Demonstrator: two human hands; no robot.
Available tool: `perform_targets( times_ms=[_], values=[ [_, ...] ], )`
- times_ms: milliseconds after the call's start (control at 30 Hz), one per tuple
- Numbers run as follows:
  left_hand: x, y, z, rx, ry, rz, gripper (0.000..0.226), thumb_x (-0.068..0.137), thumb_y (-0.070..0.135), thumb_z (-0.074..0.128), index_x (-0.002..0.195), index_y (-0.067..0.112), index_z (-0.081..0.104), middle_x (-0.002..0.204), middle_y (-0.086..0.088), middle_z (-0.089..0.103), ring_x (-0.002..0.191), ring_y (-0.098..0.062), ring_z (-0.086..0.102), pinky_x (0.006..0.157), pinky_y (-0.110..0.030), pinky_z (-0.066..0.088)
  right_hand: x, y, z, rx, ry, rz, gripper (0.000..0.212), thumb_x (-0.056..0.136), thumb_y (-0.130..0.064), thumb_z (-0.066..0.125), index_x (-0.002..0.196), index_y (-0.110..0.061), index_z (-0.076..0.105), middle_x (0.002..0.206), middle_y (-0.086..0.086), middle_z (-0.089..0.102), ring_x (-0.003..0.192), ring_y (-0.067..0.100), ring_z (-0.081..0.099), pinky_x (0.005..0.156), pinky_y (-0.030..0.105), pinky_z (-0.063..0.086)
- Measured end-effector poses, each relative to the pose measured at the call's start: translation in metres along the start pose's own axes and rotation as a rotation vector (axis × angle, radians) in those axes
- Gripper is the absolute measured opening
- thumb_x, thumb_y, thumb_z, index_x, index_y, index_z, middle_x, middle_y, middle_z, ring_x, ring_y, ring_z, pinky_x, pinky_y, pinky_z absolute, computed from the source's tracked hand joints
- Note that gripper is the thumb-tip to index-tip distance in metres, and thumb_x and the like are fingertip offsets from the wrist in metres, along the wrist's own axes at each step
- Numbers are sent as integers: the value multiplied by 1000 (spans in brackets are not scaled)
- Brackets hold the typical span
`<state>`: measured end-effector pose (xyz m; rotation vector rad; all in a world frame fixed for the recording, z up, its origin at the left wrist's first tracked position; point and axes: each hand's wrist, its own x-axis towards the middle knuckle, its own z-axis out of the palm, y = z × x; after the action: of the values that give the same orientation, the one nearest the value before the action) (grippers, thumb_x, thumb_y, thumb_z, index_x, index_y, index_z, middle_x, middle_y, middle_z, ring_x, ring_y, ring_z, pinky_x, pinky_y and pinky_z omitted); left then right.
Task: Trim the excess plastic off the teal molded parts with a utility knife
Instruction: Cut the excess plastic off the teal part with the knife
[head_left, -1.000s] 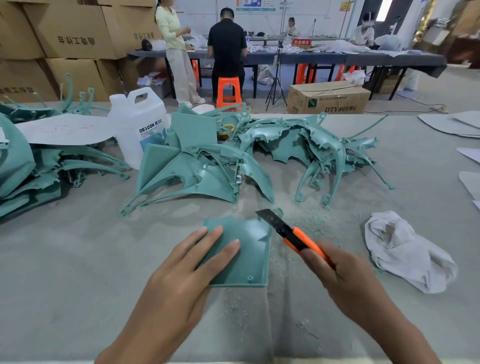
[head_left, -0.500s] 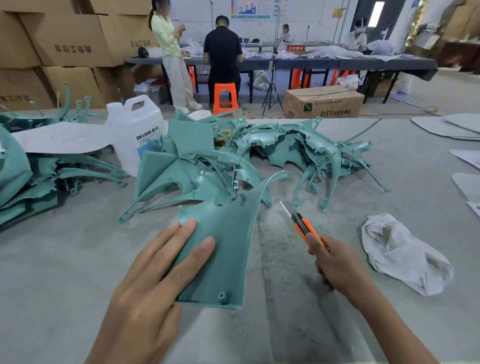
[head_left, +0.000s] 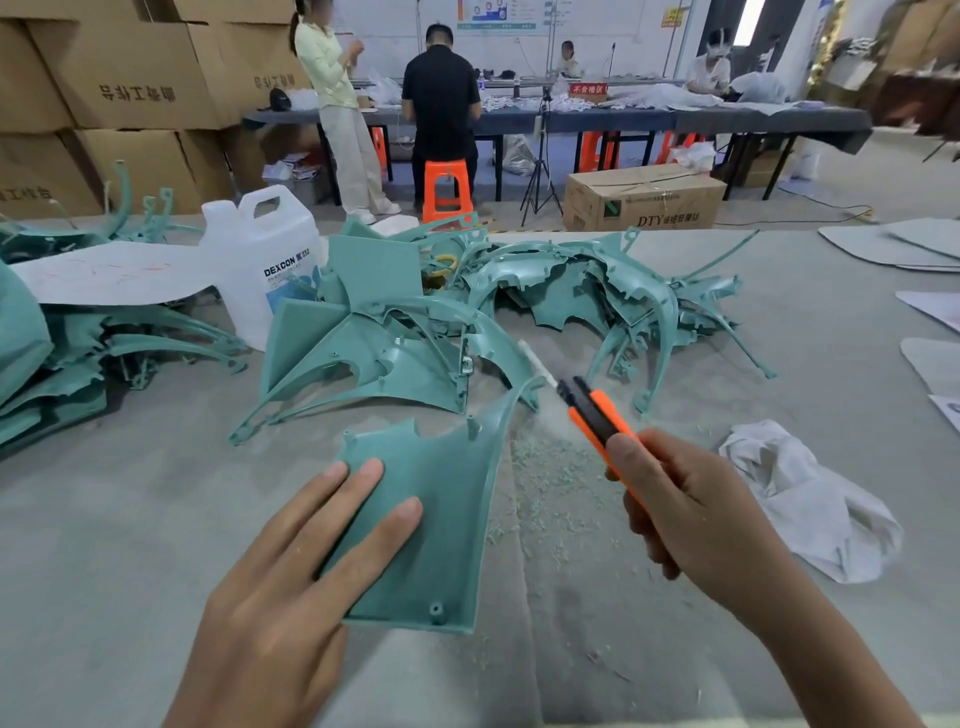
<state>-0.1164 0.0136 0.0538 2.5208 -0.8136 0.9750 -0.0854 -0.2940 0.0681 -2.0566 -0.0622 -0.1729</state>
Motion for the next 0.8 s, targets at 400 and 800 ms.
perform_targets(
  times_ms=[400, 800],
  values=[
    [1, -5, -18, 38, 36, -35, 44, 95, 2, 34, 128, 10, 62, 143, -18, 53, 138, -36, 46, 118, -38, 32, 41, 38, -20, -234, 97, 166, 52, 87, -74, 42, 82, -25, 60, 50, -4, 57, 37, 12, 51, 38, 27, 46],
    [-11, -4, -13, -79, 83, -149, 51, 86, -2, 38, 129, 9, 63, 146, -12, 52, 139, -30, 46, 116, -32, 33, 51, 55, -8, -181, 64, 180, 41, 98, -55, 47, 84, -19, 61, 61, 2, 61, 45, 17, 56, 43, 31, 49]
  ],
)
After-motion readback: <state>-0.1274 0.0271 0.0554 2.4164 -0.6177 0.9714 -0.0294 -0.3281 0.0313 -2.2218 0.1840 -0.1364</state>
